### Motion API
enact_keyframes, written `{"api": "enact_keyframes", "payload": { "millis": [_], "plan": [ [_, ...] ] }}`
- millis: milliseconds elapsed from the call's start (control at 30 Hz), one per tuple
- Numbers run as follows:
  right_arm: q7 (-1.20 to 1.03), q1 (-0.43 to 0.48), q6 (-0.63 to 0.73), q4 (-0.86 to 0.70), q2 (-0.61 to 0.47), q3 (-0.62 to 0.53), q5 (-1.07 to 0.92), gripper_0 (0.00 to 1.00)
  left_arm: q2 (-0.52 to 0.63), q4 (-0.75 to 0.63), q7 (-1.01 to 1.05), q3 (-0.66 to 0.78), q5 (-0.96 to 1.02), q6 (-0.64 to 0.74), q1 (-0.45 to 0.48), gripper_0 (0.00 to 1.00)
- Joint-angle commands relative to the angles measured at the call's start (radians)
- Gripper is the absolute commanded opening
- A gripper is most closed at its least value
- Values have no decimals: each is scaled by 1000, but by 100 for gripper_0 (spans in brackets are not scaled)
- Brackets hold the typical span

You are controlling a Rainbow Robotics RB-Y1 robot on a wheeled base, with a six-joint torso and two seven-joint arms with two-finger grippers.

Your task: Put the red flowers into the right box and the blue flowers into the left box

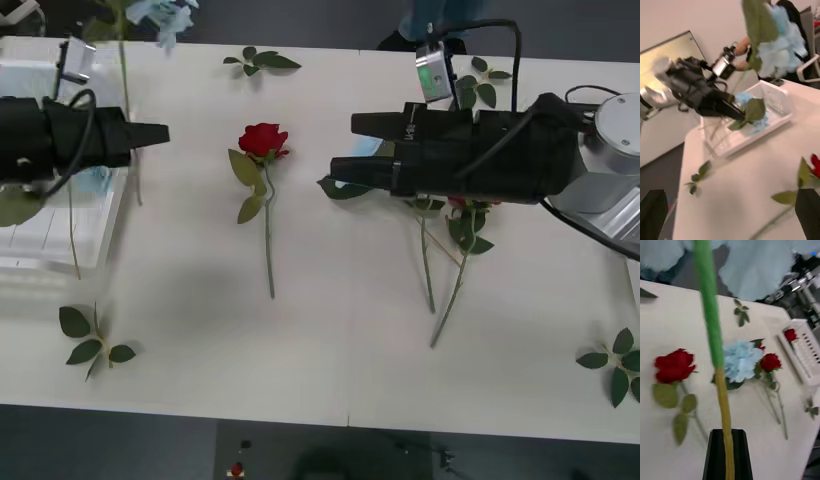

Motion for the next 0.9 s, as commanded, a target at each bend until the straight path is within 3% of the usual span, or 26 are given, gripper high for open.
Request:
{"api": "enact_keyframes", "payload": {
  "millis": [33,167,400,567,733,800,833,900],
  "plan": [
    [-188,-43,1,0,-110,20,74,100,113,-29,159,65,-114,79,-49,0],
    [-475,-97,2,21,-193,93,140,100,185,-30,210,148,-236,141,-54,0],
    [-1139,-239,1,105,-299,339,157,100,297,-29,205,288,-443,185,-38,0],
    [-1362,-328,-62,207,-291,492,226,100,314,-29,196,351,-534,191,11,0],
    [-1480,-373,-91,290,-274,572,362,100,314,-29,176,360,-552,124,89,4],
    [-1514,-374,-81,311,-265,581,417,100,314,-29,153,357,-542,101,114,36],
    [-1533,-374,-71,322,-257,583,451,100,314,-29,138,355,-531,85,126,61],
    [-1567,-374,-47,340,-242,583,505,100,314,-29,110,348,-503,55,146,83]
  ]
}}
